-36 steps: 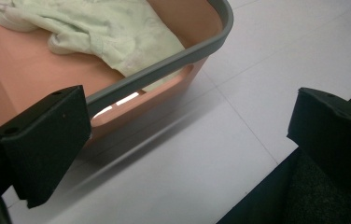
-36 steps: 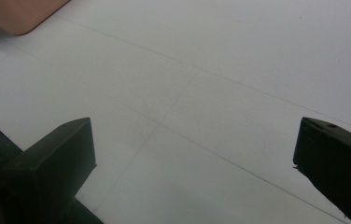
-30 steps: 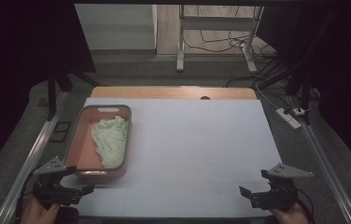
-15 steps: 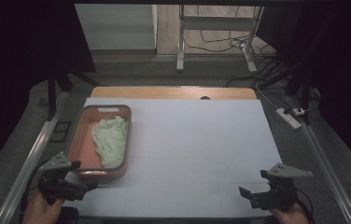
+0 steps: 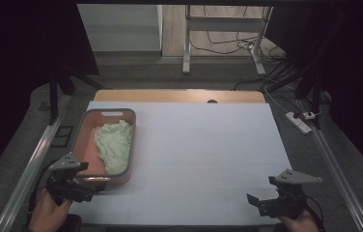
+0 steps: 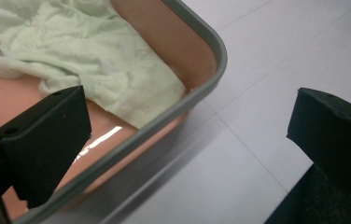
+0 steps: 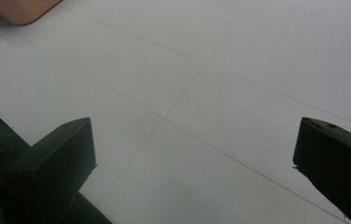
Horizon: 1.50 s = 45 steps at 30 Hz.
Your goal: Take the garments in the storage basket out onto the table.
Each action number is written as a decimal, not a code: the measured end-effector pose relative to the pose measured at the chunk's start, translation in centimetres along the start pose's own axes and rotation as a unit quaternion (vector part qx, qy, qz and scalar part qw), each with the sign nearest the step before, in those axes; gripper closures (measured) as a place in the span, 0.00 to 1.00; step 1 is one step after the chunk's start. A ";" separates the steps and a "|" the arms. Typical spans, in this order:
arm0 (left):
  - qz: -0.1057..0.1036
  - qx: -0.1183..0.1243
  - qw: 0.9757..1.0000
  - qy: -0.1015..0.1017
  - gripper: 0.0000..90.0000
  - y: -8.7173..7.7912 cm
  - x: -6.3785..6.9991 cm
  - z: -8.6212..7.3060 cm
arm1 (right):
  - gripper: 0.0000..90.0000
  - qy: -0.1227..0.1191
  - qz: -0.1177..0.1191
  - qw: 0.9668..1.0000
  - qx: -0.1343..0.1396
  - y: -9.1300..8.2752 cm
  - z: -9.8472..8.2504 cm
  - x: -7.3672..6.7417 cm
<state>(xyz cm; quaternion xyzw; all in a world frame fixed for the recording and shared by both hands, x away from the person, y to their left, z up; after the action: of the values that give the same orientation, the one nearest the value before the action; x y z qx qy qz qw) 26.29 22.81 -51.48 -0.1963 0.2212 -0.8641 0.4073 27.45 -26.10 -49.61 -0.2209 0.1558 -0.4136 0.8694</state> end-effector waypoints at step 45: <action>0.031 -0.033 0.999 0.000 0.00 5.5 -3.9 3.7 | 0.00 -0.004 0.002 1.000 -0.007 0.1 -0.1 -0.1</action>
<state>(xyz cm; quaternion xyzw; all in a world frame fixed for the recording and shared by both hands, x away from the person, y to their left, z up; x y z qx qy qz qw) 33.88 21.95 -52.04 -0.2027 0.2557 -0.8435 0.4267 27.43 -26.00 -49.78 -0.2287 0.1554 -0.4095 0.8694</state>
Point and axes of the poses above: each handheld gripper's, and its own axes: y roughly forward along the jaws, z roughly out of its top, x roughly to its right, the point moved 9 cm from there along y, roughly forward along the jaws, and after that the axes turned 11 degrees about x, right-handed, at the moved point
